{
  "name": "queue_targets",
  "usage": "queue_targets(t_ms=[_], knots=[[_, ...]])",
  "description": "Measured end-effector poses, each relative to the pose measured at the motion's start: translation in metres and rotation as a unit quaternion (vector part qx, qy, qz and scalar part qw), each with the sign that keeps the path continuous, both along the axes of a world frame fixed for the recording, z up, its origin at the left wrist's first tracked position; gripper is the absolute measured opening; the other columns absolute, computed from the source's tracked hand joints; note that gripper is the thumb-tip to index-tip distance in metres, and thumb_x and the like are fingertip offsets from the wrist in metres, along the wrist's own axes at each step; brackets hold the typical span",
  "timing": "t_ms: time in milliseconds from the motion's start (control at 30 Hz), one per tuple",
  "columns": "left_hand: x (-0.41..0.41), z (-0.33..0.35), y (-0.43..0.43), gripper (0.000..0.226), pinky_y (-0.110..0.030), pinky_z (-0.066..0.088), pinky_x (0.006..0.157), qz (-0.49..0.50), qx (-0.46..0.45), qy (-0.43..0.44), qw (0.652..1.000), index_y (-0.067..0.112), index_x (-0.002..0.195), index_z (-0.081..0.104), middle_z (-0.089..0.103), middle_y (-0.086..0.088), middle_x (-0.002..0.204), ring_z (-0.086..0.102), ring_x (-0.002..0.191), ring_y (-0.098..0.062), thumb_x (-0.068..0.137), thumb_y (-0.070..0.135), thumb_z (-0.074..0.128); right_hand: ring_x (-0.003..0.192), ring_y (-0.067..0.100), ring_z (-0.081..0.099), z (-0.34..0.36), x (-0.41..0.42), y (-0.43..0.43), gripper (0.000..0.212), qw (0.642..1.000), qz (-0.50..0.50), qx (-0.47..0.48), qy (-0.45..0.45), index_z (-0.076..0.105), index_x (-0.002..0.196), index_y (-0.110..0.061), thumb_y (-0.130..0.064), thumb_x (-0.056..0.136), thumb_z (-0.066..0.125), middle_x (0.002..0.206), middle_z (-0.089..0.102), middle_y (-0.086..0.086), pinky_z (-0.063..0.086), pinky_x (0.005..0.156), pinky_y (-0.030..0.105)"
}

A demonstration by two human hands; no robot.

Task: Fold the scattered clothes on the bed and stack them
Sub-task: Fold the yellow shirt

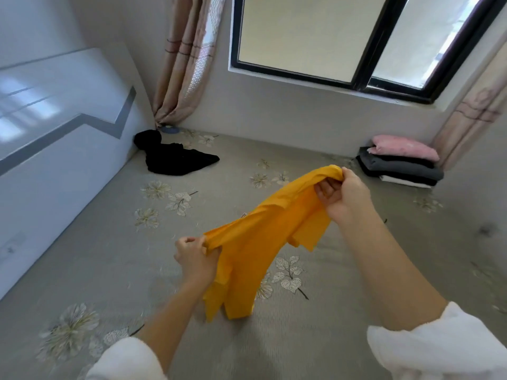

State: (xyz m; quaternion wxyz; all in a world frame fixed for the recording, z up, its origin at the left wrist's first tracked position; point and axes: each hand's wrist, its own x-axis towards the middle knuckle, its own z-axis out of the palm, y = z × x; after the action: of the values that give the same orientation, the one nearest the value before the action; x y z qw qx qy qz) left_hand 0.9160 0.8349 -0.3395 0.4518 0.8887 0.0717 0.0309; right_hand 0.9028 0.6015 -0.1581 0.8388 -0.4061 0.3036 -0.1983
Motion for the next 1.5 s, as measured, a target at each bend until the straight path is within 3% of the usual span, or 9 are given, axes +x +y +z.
queue_targets(t_ms=[267, 500, 667, 700, 833, 967, 1200, 1333, 1500], knots=[[0.021, 0.064, 0.013, 0.024, -0.028, 0.030, 0.053, -0.200, -0.101, -0.045, 0.974, 0.014, 0.075, 0.042, 0.040, -0.003, 0.066, 0.035, 0.058, -0.014, 0.098, 0.017, 0.049, 0.090, 0.025, 0.057, -0.051, -0.023, -0.050, 0.035, 0.963, -0.167, -0.042, 0.207, 0.051, 0.122, -0.012, -0.014, 0.090, 0.065, 0.110, 0.054, 0.012, 0.053, 0.086, 0.044], [0.029, 0.110, 0.012, 0.016, -0.029, 0.031, 0.056, -0.247, -0.065, -0.101, 0.961, 0.008, 0.092, 0.041, 0.037, -0.004, 0.072, 0.036, 0.062, -0.016, 0.101, 0.021, 0.043, 0.095, 0.022, 0.052, -0.041, -0.040, -0.051, 0.041, 0.976, 0.110, -0.184, 0.040, 0.057, 0.123, 0.002, 0.009, 0.082, 0.050, 0.103, 0.053, 0.013, 0.048, 0.078, 0.029], [0.036, 0.138, 0.020, 0.027, -0.026, 0.045, 0.064, -0.290, -0.044, -0.021, 0.956, 0.024, 0.093, 0.052, 0.055, -0.001, 0.088, 0.055, 0.081, -0.018, 0.080, 0.041, 0.070, 0.072, 0.018, 0.043, -0.054, -0.044, -0.043, 0.012, 0.689, 0.165, -0.676, 0.202, 0.065, 0.086, -0.003, 0.003, 0.077, 0.060, 0.081, 0.045, 0.006, 0.032, 0.054, 0.024], [0.037, 0.148, 0.027, 0.041, -0.027, 0.047, 0.066, -0.318, -0.021, 0.036, 0.947, 0.029, 0.097, 0.054, 0.058, 0.001, 0.095, 0.058, 0.087, -0.018, 0.069, 0.052, 0.073, 0.066, 0.017, 0.041, -0.051, -0.045, -0.045, 0.008, 0.687, 0.144, -0.684, 0.196, 0.061, 0.074, -0.006, -0.001, 0.080, 0.060, 0.072, 0.044, 0.004, 0.028, 0.051, 0.024], [0.043, 0.185, 0.061, 0.056, -0.024, 0.051, 0.073, -0.452, 0.186, 0.265, 0.831, 0.030, 0.111, 0.056, 0.063, 0.005, 0.108, 0.062, 0.095, -0.014, 0.064, 0.039, 0.084, 0.055, 0.019, 0.038, -0.025, -0.050, -0.065, 0.024, 0.904, 0.155, -0.385, 0.099, 0.048, 0.063, -0.008, 0.004, 0.083, 0.053, 0.060, 0.039, 0.006, 0.032, 0.052, 0.028], [0.070, 0.189, 0.069, 0.027, -0.025, 0.031, 0.053, -0.325, 0.320, 0.136, 0.880, 0.011, 0.059, 0.050, 0.045, -0.004, 0.060, 0.042, 0.057, -0.016, 0.079, 0.009, 0.068, 0.054, 0.016, 0.037, -0.004, -0.042, -0.071, 0.027, 0.916, 0.104, -0.385, 0.055, 0.041, 0.056, -0.010, 0.011, 0.063, 0.055, 0.059, 0.037, 0.004, 0.030, 0.049, 0.025], [0.099, 0.169, 0.073, 0.032, -0.027, 0.031, 0.052, -0.080, 0.388, -0.006, 0.918, 0.010, 0.066, 0.048, 0.052, -0.010, 0.067, 0.049, 0.060, -0.022, 0.094, 0.026, 0.050, 0.042, 0.024, 0.049, -0.006, -0.007, -0.067, 0.032, 0.876, 0.085, -0.440, 0.176, 0.047, 0.067, -0.006, -0.010, 0.097, 0.037, 0.053, 0.049, 0.013, 0.045, 0.040, 0.025], [0.116, 0.162, 0.051, 0.020, -0.028, 0.048, 0.044, -0.044, 0.030, 0.174, 0.983, 0.001, 0.095, 0.052, 0.063, -0.019, 0.077, 0.066, 0.067, -0.033, 0.099, 0.014, 0.038, 0.066, 0.032, 0.066, -0.017, 0.028, -0.069, 0.030, 0.917, 0.144, -0.287, 0.239, 0.047, 0.111, -0.002, -0.020, 0.104, 0.025, 0.080, 0.066, 0.022, 0.057, 0.059, 0.040], [0.150, 0.163, 0.019, 0.015, -0.037, 0.055, 0.057, -0.015, -0.321, 0.162, 0.933, 0.015, 0.099, 0.057, 0.057, -0.011, 0.093, 0.058, 0.080, -0.029, 0.099, 0.017, 0.042, 0.095, 0.027, 0.052, -0.008, 0.080, -0.080, 0.027, 0.946, 0.082, -0.266, 0.166, 0.053, 0.122, -0.010, -0.010, 0.102, 0.035, 0.109, 0.054, 0.013, 0.043, 0.081, 0.043]])
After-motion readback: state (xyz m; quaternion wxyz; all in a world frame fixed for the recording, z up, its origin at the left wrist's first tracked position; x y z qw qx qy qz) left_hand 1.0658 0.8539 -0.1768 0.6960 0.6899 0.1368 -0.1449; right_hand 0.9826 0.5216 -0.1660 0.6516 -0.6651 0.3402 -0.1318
